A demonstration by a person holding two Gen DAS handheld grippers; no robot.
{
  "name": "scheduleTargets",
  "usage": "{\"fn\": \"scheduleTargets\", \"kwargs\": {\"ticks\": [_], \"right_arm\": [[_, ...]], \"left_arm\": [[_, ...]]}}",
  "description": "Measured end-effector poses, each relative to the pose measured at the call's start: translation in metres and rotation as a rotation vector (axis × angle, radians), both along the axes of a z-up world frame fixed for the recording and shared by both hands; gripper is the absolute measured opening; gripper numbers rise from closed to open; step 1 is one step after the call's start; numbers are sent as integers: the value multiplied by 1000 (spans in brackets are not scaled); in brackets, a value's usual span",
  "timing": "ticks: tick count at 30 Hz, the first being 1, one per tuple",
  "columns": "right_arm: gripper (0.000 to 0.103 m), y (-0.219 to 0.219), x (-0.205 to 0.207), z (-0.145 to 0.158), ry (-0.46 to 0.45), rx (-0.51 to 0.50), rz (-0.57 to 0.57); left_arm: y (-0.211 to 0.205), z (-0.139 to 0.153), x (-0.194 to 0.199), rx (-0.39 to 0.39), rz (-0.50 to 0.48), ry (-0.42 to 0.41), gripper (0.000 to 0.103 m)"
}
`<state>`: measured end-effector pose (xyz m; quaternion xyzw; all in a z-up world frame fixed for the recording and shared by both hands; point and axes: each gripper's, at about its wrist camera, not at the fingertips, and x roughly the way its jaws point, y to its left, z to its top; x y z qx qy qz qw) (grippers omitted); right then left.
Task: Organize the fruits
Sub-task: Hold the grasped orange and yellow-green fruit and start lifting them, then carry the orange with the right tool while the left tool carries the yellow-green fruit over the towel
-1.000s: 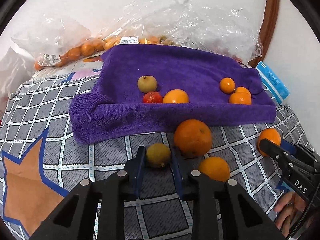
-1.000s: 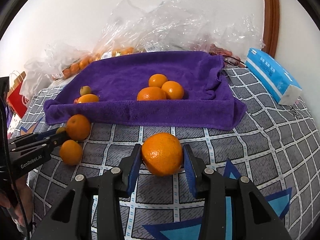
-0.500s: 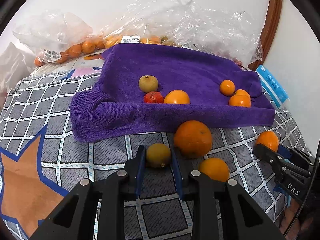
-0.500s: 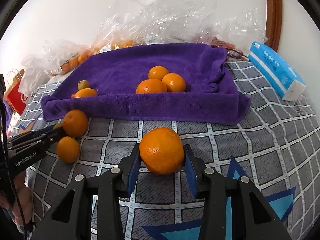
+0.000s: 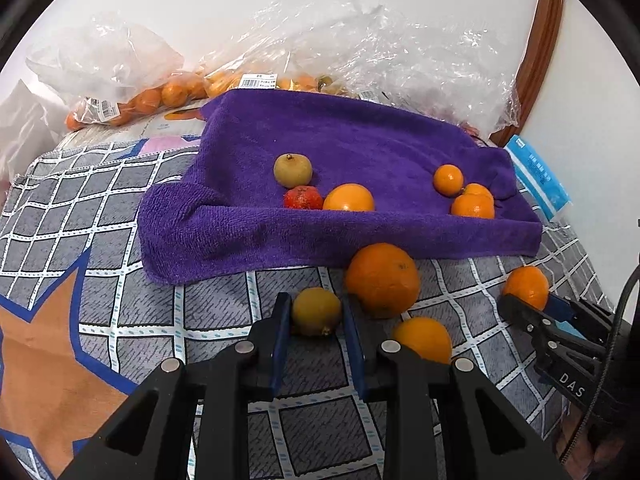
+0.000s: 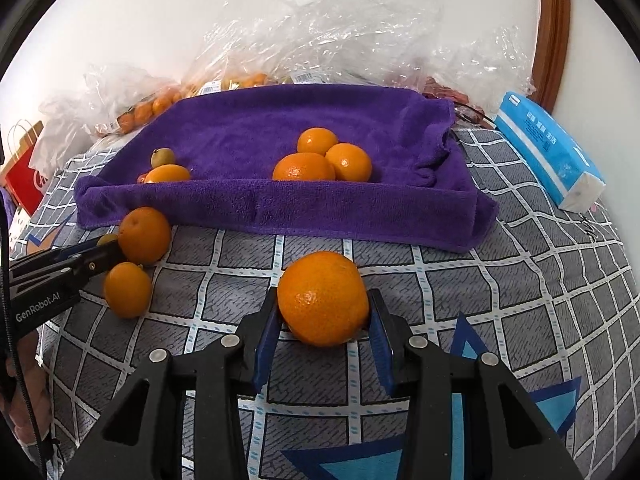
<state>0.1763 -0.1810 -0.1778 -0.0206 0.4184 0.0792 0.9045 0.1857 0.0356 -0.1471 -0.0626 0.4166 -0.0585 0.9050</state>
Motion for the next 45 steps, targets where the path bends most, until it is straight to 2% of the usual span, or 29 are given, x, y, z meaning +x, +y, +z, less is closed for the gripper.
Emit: {"fn": "scheduleTargets", "kwargs": {"ticks": [6, 17, 36, 45], "right_arm": [[40, -2, -2, 1, -10, 2, -13], [40, -7, -6, 4, -34, 36, -14], [40, -7, -12, 10, -74, 47, -21], [40, 2, -18, 18, -83, 50, 36]], "left_arm": [[-1, 7, -8, 7, 4, -57, 25], [-5, 15, -15, 50, 17, -110, 25], [-2, 16, -18, 52, 56, -121, 25], [4, 22, -23, 20, 61, -90, 25]]}}
